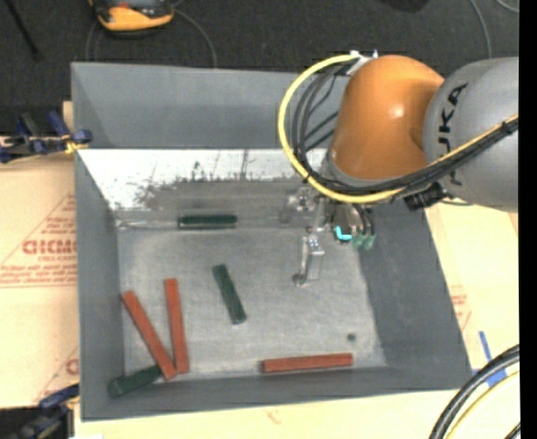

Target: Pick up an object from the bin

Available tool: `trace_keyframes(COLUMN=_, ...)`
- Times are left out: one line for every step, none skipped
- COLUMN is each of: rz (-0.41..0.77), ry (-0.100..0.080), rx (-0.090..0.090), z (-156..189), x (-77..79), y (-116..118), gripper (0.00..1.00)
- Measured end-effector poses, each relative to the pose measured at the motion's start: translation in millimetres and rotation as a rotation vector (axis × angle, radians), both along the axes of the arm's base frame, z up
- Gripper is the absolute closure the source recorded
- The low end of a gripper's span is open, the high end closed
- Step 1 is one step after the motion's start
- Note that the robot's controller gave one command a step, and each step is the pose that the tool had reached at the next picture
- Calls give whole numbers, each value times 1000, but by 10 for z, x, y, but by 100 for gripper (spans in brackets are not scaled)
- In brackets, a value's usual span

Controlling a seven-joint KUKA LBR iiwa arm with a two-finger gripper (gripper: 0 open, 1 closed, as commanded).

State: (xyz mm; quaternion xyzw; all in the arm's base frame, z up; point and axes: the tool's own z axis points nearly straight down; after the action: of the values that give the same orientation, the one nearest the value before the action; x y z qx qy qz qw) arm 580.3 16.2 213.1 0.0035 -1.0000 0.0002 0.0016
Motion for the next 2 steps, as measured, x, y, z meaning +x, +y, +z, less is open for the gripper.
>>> trace_keyframes(rz=0, ry=-8, rx=0, z=41, x=15, y=0, gripper=0)
trace_keyframes(rz=50, ry=-14, rx=-2, z=-273, x=-44, y=314, gripper=0)
